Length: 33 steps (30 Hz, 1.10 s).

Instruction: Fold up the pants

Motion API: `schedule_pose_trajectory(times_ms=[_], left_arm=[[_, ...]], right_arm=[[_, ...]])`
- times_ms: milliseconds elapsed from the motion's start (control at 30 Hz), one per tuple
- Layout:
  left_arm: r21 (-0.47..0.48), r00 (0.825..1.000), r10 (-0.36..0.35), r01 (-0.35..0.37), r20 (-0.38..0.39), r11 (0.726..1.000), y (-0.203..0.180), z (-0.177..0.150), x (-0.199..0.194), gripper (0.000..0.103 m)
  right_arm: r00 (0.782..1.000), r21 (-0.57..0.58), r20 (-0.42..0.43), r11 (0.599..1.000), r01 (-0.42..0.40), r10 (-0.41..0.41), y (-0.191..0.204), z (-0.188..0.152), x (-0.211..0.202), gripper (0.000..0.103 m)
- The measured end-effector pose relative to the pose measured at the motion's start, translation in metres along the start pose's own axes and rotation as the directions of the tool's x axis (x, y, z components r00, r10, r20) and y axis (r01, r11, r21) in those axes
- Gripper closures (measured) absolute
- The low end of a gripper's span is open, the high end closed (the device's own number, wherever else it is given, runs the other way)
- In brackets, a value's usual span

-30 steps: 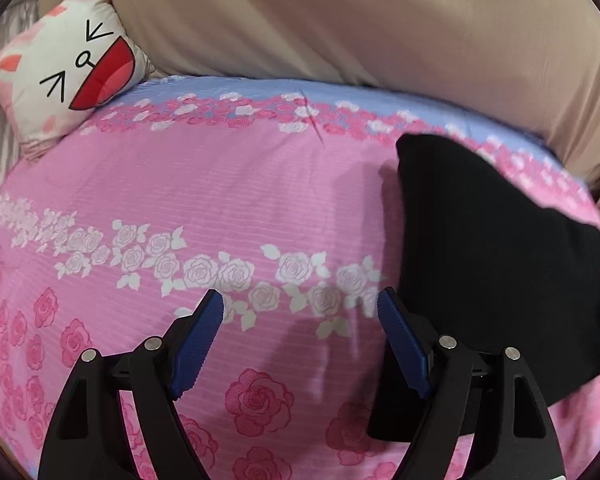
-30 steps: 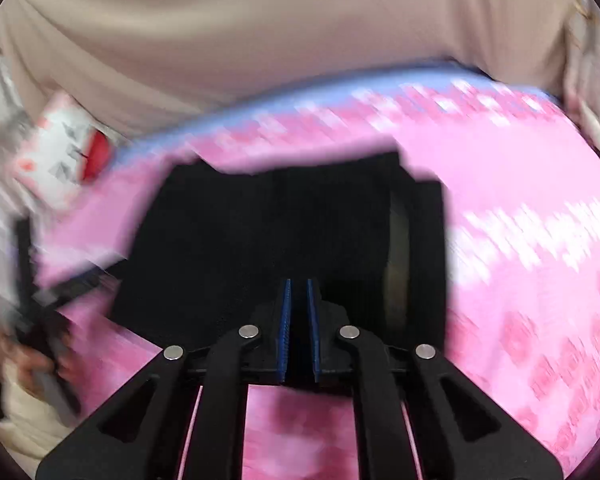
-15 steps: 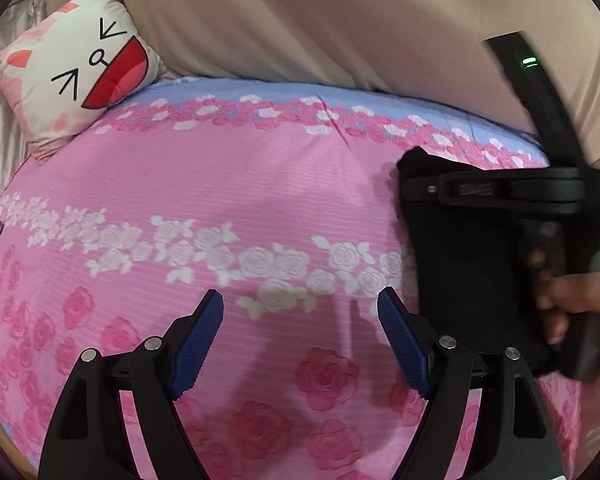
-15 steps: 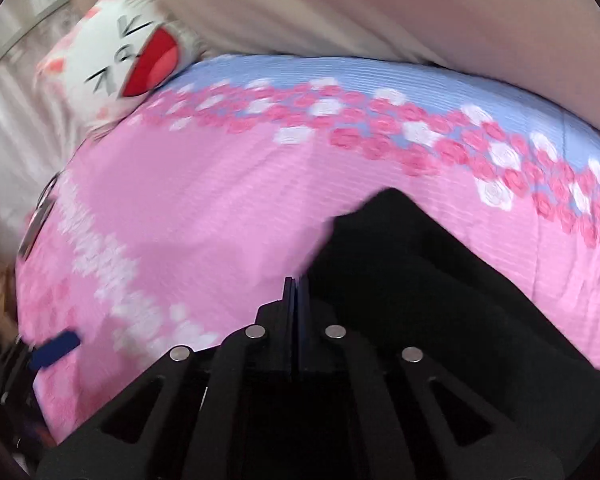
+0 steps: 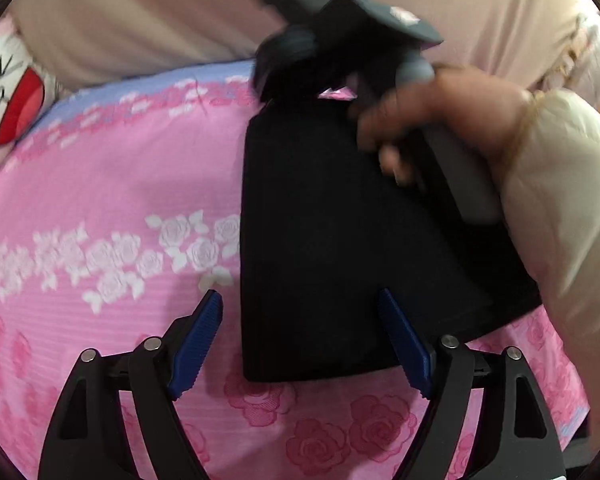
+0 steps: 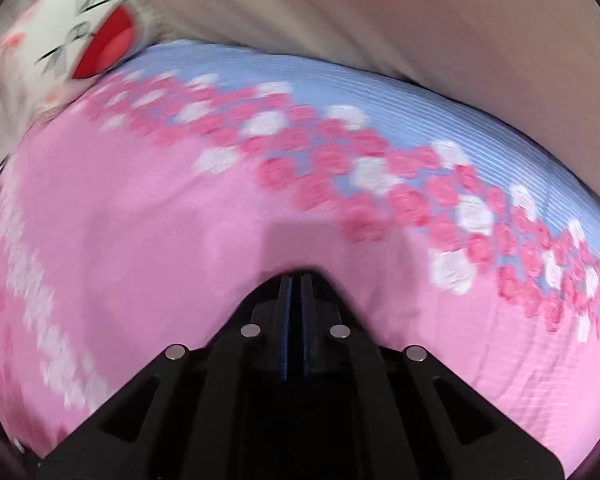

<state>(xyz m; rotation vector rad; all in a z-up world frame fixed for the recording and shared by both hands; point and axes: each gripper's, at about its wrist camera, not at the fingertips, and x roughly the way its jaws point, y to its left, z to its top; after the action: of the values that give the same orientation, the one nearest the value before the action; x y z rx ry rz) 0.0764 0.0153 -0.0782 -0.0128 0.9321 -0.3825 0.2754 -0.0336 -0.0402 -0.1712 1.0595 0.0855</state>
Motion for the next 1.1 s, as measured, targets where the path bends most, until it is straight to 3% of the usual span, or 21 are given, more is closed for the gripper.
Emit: schedule_pose_trajectory(times_ms=[33,100,167,233,300,367,400,467,500,533,567,667,700,767,800,833,967,1033,1100], left_arm=[[-0.017,1.000,-0.009,0.009,-0.009,1.000,0.003,0.000,0.000,0.019],[-0.025,1.000,-0.025,0.024,-0.012,0.999,0.006,-0.001,-0.003,0.019],[-0.025,1.000,-0.021,0.021,0.002,0.999,0.010,-0.003,-0.010,0.019],[-0.031,1.000,-0.017,0.018,0.022,0.999,0.014,-0.002,-0.018,0.019],[-0.047,0.999,-0.011,0.013,0.044,0.999,0.018,0.000,-0.026,0.020],[-0.085,0.998,0.002,0.002,0.057,0.996,0.024,0.005,-0.030,0.020],[-0.099,0.999,0.008,-0.003,0.052,0.995,0.027,0.007,-0.031,0.020],[-0.122,0.998,0.038,-0.032,0.040,0.992,0.030,0.013,-0.028,0.020],[-0.125,0.998,0.053,-0.049,0.034,0.991,0.030,0.014,-0.028,0.020],[-0.124,0.997,0.066,-0.061,0.032,0.990,0.030,0.015,-0.030,0.020],[-0.122,0.996,0.082,-0.077,0.030,0.989,0.030,0.015,-0.033,0.020],[-0.130,0.988,0.147,-0.141,0.040,0.981,0.032,0.015,-0.042,0.019],[-0.139,0.987,0.156,-0.148,0.043,0.979,0.033,0.014,-0.044,0.019],[-0.159,0.984,0.177,-0.169,0.037,0.973,0.036,0.011,-0.044,0.019],[-0.165,0.982,0.188,-0.180,0.030,0.970,0.038,0.011,-0.043,0.019],[-0.172,0.980,0.198,-0.192,0.018,0.966,0.038,0.011,-0.040,0.019],[-0.187,0.981,0.192,-0.187,0.005,0.964,0.030,0.015,-0.036,0.019],[-0.183,0.980,0.201,-0.195,0.012,0.963,0.024,0.018,-0.038,0.019],[-0.177,0.977,0.212,-0.208,0.008,0.962,0.022,0.019,-0.038,0.019]], right_arm=[[0.999,0.041,0.039,0.999,0.008,-0.010,-0.012,0.002,-0.011,0.093],[0.988,0.109,0.129,0.989,-0.098,0.083,-0.037,-0.008,-0.051,0.093],[0.979,0.123,0.187,0.986,-0.109,0.085,-0.054,-0.032,-0.091,0.093],[0.975,0.129,0.217,0.989,-0.074,0.045,-0.073,-0.074,-0.133,0.091],[0.972,0.171,0.222,0.978,-0.116,0.076,-0.098,-0.123,-0.158,0.086],[0.971,0.237,0.203,0.956,-0.174,0.126,-0.114,-0.162,-0.157,0.069],[0.980,0.248,0.162,0.956,-0.153,0.115,-0.120,-0.185,-0.147,0.064],[0.991,0.253,0.130,0.966,-0.051,0.018,-0.130,-0.218,-0.126,0.067],[0.976,0.323,0.199,0.935,-0.148,0.086,-0.149,-0.236,-0.129,0.068],[0.969,0.388,0.218,0.901,-0.196,0.117,-0.159,-0.242,-0.133,0.077],[0.969,0.444,0.228,0.875,-0.193,0.098,-0.168,-0.247,-0.147,0.080],[0.961,0.422,0.276,0.893,-0.153,0.034,-0.168,-0.253,-0.180,0.072],[0.955,0.421,0.291,0.890,-0.177,0.053,-0.169,-0.262,-0.189,0.068],[0.954,0.428,0.291,0.881,-0.200,0.076,-0.170,-0.274,-0.193,0.050],[0.954,0.416,0.282,0.884,-0.214,0.099,-0.168,-0.278,-0.190,0.033],[0.955,0.406,0.279,0.888,-0.216,0.104,-0.165,-0.276,-0.185,0.026],[0.967,0.406,0.238,0.896,-0.180,0.087,-0.158,-0.272,-0.154,0.025],[0.971,0.397,0.232,0.905,-0.149,0.058,-0.150,-0.268,-0.146,0.052],[0.953,0.406,0.297,0.894,-0.189,0.067,-0.160,-0.269,-0.165,0.078]])
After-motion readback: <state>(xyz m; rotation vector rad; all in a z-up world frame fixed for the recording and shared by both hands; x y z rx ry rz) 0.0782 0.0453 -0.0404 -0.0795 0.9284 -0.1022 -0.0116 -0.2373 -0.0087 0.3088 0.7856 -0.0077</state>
